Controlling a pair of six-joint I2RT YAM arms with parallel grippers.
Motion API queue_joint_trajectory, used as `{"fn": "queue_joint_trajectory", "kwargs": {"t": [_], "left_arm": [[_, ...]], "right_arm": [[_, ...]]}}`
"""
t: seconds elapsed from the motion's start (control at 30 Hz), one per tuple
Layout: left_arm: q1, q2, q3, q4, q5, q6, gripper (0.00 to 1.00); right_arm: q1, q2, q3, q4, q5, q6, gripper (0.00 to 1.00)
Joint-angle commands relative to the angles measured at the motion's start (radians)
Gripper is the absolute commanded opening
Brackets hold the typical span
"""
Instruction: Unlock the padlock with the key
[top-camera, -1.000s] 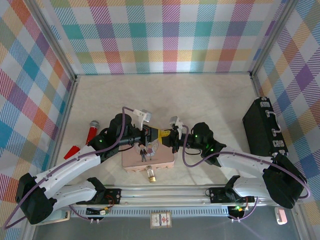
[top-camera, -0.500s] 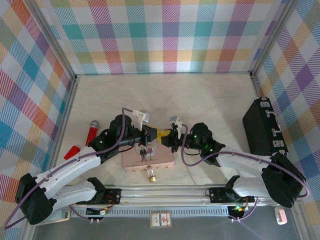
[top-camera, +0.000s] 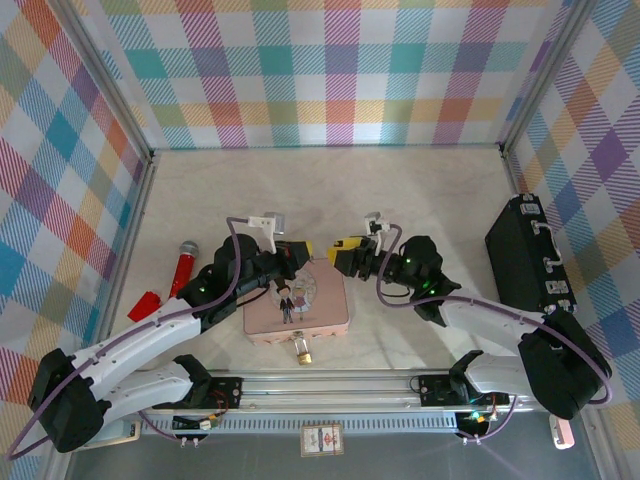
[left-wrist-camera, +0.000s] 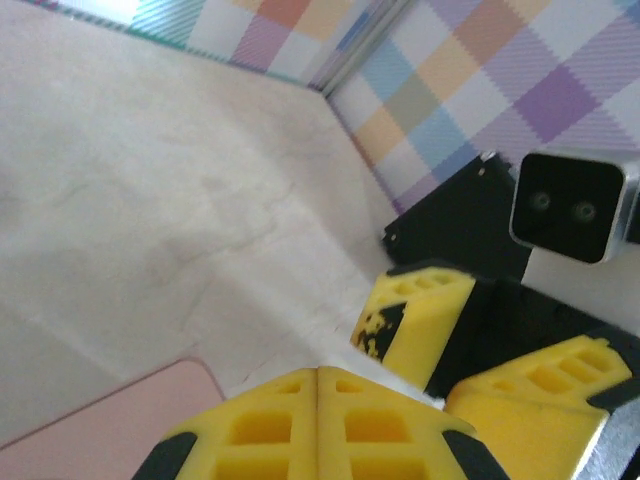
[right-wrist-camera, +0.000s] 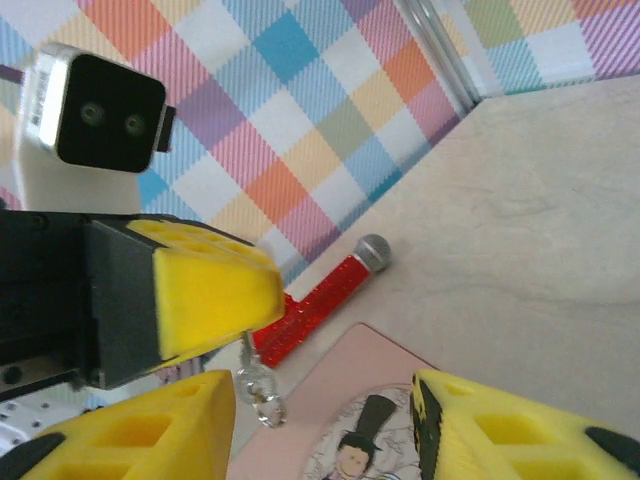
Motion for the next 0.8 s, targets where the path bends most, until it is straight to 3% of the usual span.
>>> {"fn": "queue_joint_trajectory", "kwargs": {"t": [0.0,0.27,0.77], "left_arm": [[-0.002,0.026,-0.043,0.218,-0.010,-0.086,0.00],[-0.005,0.117,-0.040,0.434,0.049,-0.202,0.00],[-0.005,0.151,-0.052,0.500,0.076,-0.246,0.00]], "right_arm": [[0.002,0.024,0.002,0.137,-0.043,0.191,0.50],[0.002,0.099,-0.005,0.307,-0.023,0.376,0.50],[0.002,0.108,-0.030,0.387,-0.076,0.411,0.45]]}}
